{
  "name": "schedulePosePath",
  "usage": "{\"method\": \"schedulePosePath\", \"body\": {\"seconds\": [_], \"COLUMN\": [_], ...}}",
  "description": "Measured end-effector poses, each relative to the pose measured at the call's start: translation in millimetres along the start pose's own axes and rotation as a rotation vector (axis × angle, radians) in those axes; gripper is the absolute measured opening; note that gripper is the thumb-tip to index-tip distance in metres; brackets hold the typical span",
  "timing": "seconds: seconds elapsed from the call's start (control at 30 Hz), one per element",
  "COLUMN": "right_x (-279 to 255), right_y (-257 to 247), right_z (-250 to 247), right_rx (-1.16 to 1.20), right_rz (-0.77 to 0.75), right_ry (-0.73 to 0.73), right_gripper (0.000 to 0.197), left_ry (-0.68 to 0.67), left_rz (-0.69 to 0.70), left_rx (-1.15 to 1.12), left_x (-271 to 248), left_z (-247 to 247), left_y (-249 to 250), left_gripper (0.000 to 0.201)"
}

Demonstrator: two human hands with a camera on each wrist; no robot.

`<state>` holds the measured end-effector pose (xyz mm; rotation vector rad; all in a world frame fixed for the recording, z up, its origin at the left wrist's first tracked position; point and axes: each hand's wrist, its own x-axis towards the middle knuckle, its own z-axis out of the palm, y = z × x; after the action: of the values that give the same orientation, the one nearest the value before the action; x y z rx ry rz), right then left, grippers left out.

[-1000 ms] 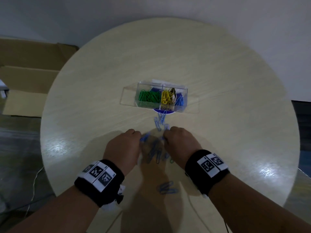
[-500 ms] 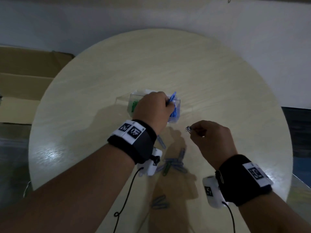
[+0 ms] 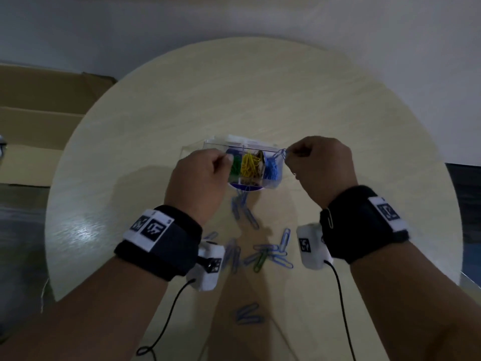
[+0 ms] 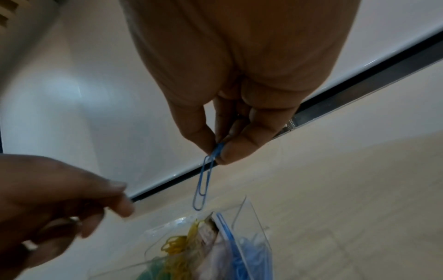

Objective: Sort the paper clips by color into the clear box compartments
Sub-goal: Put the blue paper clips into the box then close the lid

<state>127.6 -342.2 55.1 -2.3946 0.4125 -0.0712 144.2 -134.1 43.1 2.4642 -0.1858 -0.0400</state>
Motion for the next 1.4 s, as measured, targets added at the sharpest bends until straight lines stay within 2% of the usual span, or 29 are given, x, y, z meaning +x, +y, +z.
{"method": "schedulePosePath", "body": {"seconds": [0.07, 0.13, 0.27, 0.33, 0.43, 0.53, 0.63, 0.7, 0.83, 1.03, 1.13, 1.27, 1.4], "right_x": [6, 9, -11, -38, -87, -118, -126, -119, -97, -73, -70, -85, -98], "right_y": [-1, 4, 26, 40, 62, 72, 64, 57, 51, 41, 40, 44, 52], "right_z": [10, 17, 13, 12, 23, 41, 59, 69, 75, 65, 64, 61, 60], "right_rx": [-0.015, -0.017, 0.042, -0.088, -0.19, -0.252, -0.236, -0.212, -0.161, -0.105, -0.212, -0.298, -0.349], "right_rz": [0.02, 0.04, 0.032, 0.014, 0.024, 0.067, -0.007, -0.049, -0.004, 0.043, -0.009, -0.162, -0.211], "right_ry": [-0.085, -0.11, 0.059, -0.014, -0.183, -0.246, -0.223, -0.205, -0.246, -0.144, -0.19, -0.327, -0.337], "right_gripper": [0.018, 0.023, 0.021, 0.018, 0.031, 0.037, 0.02, 0.013, 0.013, 0.016, 0.02, 0.035, 0.018], "left_ry": [-0.014, -0.043, -0.157, -0.254, -0.297, -0.3, -0.281, -0.252, -0.198, -0.047, -0.051, -0.201, -0.224], "left_rz": [-0.024, -0.044, -0.037, -0.02, 0.048, 0.065, 0.06, 0.017, -0.129, -0.164, -0.089, 0.08, 0.177], "left_rx": [-0.003, 0.014, 0.122, 0.18, 0.246, 0.265, 0.217, 0.148, -0.053, -0.255, -0.196, 0.105, 0.27], "left_x": [-11, -22, -49, -69, -99, -119, -124, -122, -112, -102, -96, -96, -104], "left_z": [-6, -9, -10, -7, -1, 4, 10, 13, 20, 19, 24, 28, 26], "left_y": [-14, -28, -61, -74, -85, -88, -86, -86, -90, -79, -74, -76, -82], "left_gripper": [0.03, 0.024, 0.017, 0.02, 0.028, 0.03, 0.026, 0.022, 0.017, 0.018, 0.018, 0.031, 0.02]}}
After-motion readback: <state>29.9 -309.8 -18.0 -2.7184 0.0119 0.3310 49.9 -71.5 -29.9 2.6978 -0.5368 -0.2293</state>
